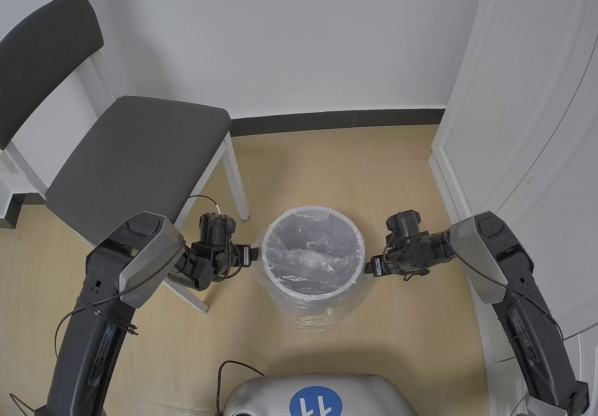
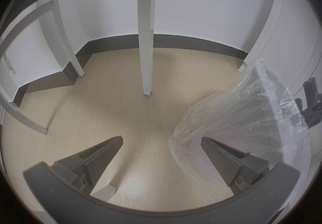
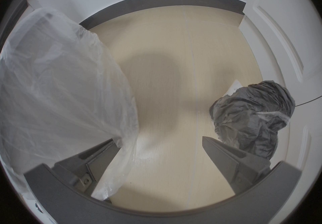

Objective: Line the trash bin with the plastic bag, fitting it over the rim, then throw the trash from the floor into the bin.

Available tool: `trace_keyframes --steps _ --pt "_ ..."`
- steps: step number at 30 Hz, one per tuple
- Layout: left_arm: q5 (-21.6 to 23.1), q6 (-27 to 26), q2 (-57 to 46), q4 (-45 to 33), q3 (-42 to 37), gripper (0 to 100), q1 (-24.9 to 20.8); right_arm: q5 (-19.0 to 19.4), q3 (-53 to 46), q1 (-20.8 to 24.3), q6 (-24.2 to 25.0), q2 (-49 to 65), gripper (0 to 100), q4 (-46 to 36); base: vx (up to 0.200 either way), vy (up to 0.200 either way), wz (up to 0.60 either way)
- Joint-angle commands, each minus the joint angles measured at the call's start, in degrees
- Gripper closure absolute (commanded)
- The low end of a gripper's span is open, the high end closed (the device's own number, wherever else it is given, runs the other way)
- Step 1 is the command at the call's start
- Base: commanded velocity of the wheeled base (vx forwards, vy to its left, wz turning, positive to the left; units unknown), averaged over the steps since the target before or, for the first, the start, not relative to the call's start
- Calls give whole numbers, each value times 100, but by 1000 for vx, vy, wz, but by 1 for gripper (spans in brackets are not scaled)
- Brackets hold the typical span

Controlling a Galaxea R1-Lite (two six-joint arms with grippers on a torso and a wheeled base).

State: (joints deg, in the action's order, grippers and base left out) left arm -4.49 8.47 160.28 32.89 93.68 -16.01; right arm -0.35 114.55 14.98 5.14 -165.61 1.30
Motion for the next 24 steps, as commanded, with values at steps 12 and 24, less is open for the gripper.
trace_keyframes --steps 12,24 --pt "-457 -663 -524 376 -711 0 45 -26 -3141 -74 -180 2560 0 1241 0 0 0" --pt "-298 -838 -1913 631 -2021 0 -43 -545 -4424 611 -761 3878 0 2374 0 0 0"
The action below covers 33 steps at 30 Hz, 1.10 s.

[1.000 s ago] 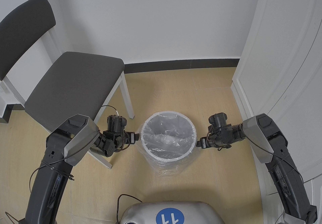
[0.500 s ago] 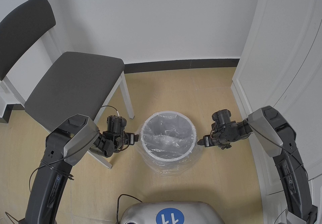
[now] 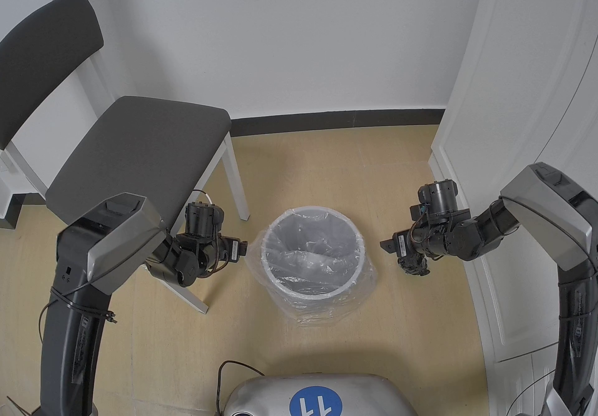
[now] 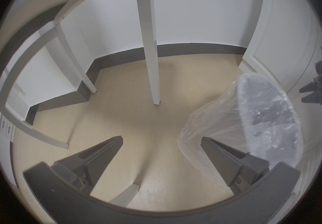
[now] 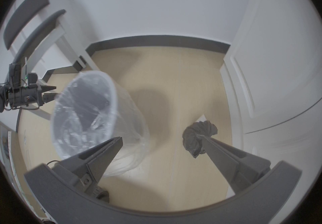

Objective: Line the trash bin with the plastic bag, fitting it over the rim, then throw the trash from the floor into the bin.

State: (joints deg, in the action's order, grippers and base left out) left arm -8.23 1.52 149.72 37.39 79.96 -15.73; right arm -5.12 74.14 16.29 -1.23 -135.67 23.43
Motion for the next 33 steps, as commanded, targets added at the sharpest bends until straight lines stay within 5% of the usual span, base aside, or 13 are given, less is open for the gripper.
trace_keyframes --steps 1,4,13,33 --pt "76 -144 -857 181 -648 0 -71 -68 -383 481 -123 884 0 162 0 0 0" --pt "269 -231 -1279 691 -1246 0 -203 -59 -365 1017 -211 823 0 162 0 0 0" --pt "1157 -407 -2017 2088 -2485 0 -299 257 302 1289 -1081 -214 0 259 0 0 0" --pt "1429 -460 -1982 2484 -2617 0 -238 424 1269 1386 -1441 -1295 0 276 0 0 0"
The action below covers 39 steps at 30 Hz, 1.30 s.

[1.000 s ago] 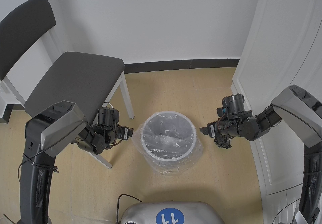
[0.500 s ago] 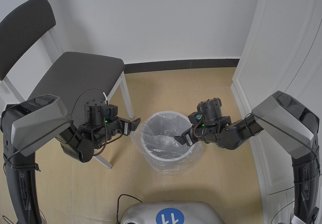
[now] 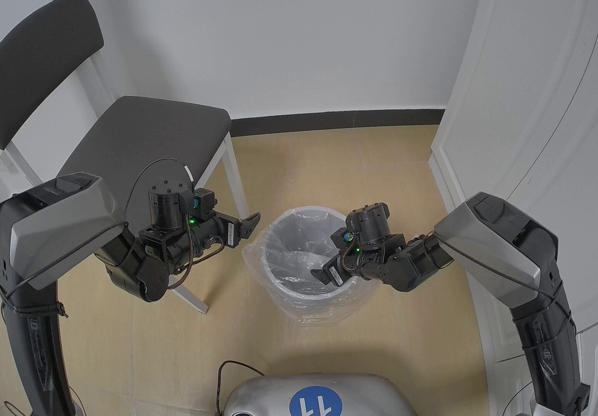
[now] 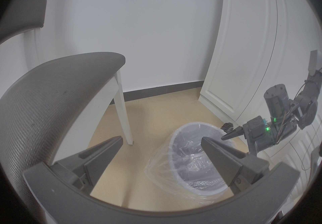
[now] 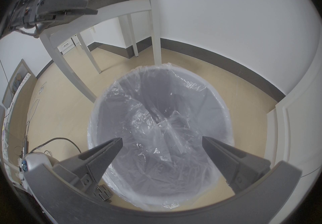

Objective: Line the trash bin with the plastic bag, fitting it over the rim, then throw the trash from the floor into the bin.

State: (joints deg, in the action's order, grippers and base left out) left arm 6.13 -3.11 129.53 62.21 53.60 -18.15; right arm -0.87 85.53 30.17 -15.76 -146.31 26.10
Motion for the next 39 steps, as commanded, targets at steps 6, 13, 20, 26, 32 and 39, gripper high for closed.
trace_keyframes --steps 6,13,20,26,32,39 --pt "-7 3 47 2 27 0 5 7 192 -3 38 -319 0 18 0 0 0" --pt "2 3 47 2 45 0 13 7 122 15 47 -231 100 71 0 0 0" --pt "-7 3 55 2 54 0 13 7 -388 85 29 173 100 299 0 0 0" --pt "-16 3 126 2 89 0 5 7 -1144 340 21 446 100 818 0 0 0" --pt "-16 3 170 2 133 0 31 7 -1741 613 -6 428 100 1415 0 0 0" --pt "-16 3 222 2 168 0 31 7 -1996 859 -6 340 100 1512 0 0 0"
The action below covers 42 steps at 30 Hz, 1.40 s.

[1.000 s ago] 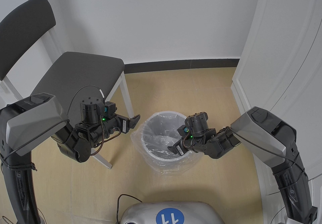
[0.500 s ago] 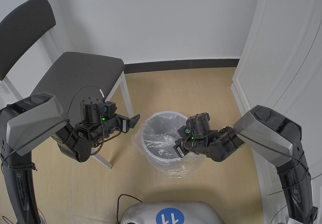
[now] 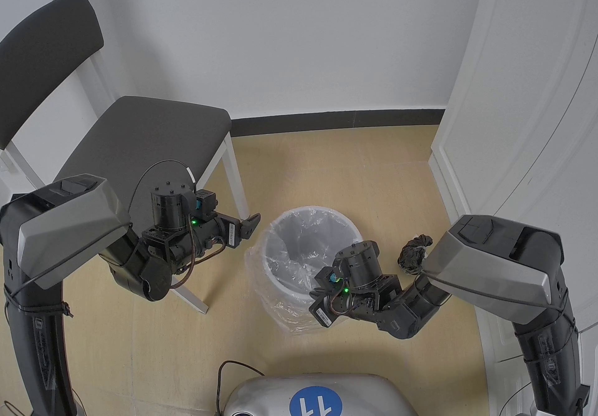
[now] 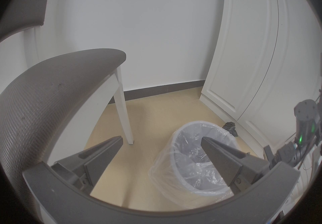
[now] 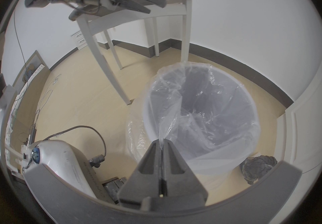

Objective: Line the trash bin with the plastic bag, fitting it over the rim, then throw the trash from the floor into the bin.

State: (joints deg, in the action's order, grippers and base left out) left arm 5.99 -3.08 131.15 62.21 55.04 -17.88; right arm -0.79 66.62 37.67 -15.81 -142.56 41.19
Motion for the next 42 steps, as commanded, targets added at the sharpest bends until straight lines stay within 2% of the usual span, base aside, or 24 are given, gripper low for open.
trace_keyframes --steps 1,10,16,17,24,29,33,34,37,42 --pt "-1 1 78 2 33 0 4 0 -106 144 -1 -106 100 12 0 0 0" --pt "-1 -8 148 2 86 0 13 0 -114 285 -18 -281 100 12 0 0 0" --pt "-1 -8 201 2 112 0 13 53 -290 258 -265 -211 100 -23 0 0 0" --pt "-1 -8 210 2 121 0 13 62 -308 250 -309 -202 0 -41 0 0 0" --pt "-1 -8 210 2 112 0 13 53 -369 206 -238 -150 0 20 0 0 0" --pt "-1 -8 245 2 121 0 13 62 -861 206 -106 255 0 82 0 0 0" --pt "-1 -8 271 2 139 0 13 53 -1336 188 25 457 0 724 0 0 0" --pt "-1 -8 306 2 147 0 13 44 -1608 179 149 554 0 1172 0 0 0" --pt "-1 1 333 2 147 0 -5 35 -2022 153 333 650 0 1734 0 0 0" --pt "-1 -8 421 -7 147 0 -31 -53 -2391 -102 632 694 0 2270 0 0 0"
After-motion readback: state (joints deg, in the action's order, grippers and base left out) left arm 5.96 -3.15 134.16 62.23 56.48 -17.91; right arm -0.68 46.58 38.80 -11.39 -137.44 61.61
